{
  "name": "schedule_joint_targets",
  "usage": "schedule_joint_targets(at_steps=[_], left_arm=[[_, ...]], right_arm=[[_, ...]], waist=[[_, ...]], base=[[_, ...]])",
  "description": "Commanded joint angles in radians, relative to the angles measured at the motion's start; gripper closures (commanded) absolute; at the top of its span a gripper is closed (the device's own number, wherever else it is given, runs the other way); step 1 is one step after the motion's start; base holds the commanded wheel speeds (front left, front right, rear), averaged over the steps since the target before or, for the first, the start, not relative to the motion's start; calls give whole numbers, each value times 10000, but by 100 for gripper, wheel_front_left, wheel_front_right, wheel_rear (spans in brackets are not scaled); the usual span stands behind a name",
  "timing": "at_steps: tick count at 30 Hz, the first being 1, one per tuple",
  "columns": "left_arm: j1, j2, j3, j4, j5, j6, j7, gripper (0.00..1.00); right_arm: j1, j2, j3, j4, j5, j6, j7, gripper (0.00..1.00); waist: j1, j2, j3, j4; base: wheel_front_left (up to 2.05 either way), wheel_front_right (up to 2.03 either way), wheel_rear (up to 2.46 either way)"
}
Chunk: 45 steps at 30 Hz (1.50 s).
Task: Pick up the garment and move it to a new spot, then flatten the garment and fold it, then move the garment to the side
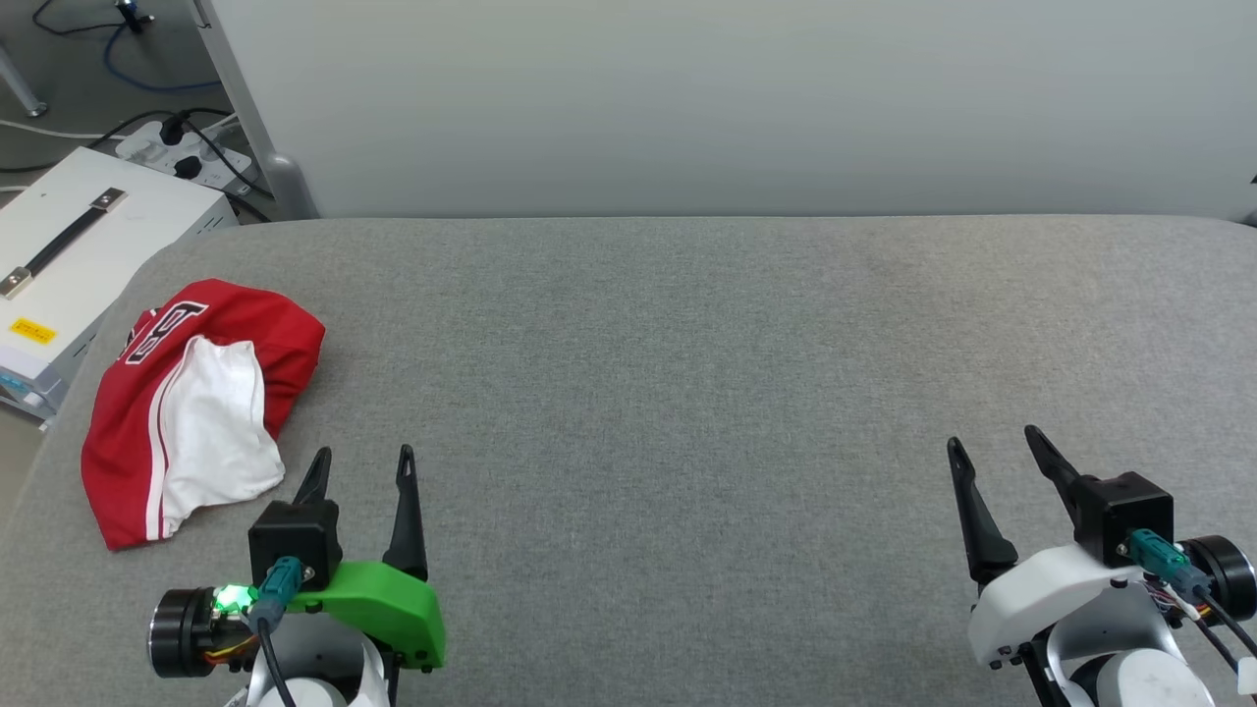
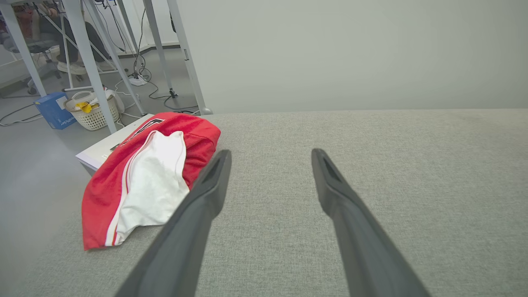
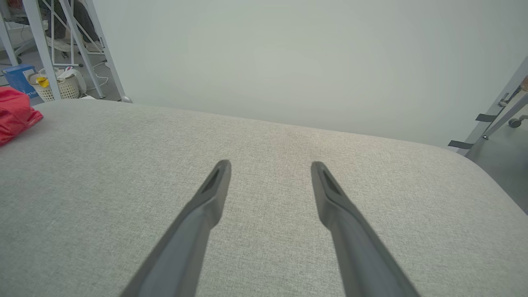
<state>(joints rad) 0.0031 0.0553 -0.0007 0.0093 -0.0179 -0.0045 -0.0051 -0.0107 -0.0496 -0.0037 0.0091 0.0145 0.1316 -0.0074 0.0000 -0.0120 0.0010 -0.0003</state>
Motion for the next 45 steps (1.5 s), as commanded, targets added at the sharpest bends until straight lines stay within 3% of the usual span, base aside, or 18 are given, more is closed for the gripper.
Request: schedule_joint_targets(at_steps=[1, 24, 45], left_arm=[[4, -3, 7, 59, -72, -10, -111, 0], [39, -13, 48, 372, -487, -61, -584, 0], [80, -21, 49, 718, -872, -82, -1020, 0]], right_arm=[[-32, -2, -60, 49, 71, -1, -122, 0], [-139, -3, -221, 287, 935, -2, -588, 0], [-220, -4, -262, 535, 892, -4, -1018, 0]], waist=[[0, 8, 3, -1], [0, 30, 30, -15], [0, 50, 53, -32]], base=[[0, 0, 0], [0, 0, 0], [0, 0, 0]])
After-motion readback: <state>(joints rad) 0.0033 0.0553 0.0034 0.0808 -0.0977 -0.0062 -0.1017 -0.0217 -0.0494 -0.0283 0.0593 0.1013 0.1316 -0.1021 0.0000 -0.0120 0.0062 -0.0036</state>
